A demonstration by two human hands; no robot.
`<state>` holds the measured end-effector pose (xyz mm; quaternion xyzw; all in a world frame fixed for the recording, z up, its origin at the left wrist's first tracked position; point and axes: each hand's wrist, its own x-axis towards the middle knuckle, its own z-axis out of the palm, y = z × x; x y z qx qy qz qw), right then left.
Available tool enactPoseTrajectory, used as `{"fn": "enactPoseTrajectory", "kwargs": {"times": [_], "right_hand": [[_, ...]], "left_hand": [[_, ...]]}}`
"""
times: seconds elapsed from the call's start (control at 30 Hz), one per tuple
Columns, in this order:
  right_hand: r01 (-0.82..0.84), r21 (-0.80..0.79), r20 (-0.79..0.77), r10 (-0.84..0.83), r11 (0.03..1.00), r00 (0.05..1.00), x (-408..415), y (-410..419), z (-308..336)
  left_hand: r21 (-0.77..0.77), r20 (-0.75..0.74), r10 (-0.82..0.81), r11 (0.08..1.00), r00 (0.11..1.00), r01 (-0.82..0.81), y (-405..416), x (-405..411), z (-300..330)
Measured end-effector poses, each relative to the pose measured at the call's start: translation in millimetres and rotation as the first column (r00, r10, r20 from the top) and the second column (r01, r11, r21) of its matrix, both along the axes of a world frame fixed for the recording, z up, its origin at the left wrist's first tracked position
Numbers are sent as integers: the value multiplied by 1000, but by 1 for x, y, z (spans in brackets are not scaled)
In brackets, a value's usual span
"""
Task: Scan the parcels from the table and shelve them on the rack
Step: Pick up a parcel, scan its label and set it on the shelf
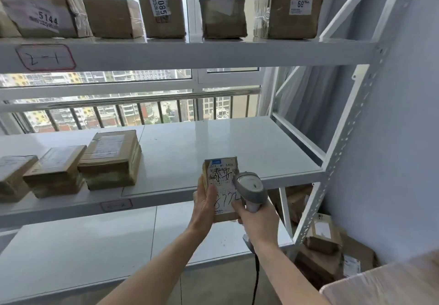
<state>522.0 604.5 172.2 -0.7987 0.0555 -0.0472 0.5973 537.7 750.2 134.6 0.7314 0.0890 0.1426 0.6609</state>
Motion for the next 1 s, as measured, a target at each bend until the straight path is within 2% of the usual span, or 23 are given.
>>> {"fn": "enactPoseTrajectory", "kwargs": {"times": [0.23, 0.4, 0.5, 0.63, 0.8, 1.0], "right_hand": [[-64, -31, 22, 65, 997, 998, 38, 94, 7], [-90, -58, 26, 92, 994, 995, 55, 141, 13], [-80, -56, 18, 81, 995, 997, 67, 159, 21], [-94, -60, 0, 94, 994, 996, 87, 177, 30], [-139, -99, -24, 137, 985, 990, 115, 203, 33], [-211, -131, -87, 200, 969, 976, 146, 230, 30]], "left_hand": [[-36, -31, 61, 997, 998, -62, 99, 24, 19], [-176, -116, 84, 979, 990, -103, 140, 28, 39], [-148, -162, 128, 977, 978, -152, 158, 33, 44], [-121, -143, 140, 980, 980, -158, 172, 39, 38], [-107, -65, 250, 961, 966, -255, 184, 57, 19], [-61, -93, 398, 913, 913, -404, 183, 61, 24]]}}
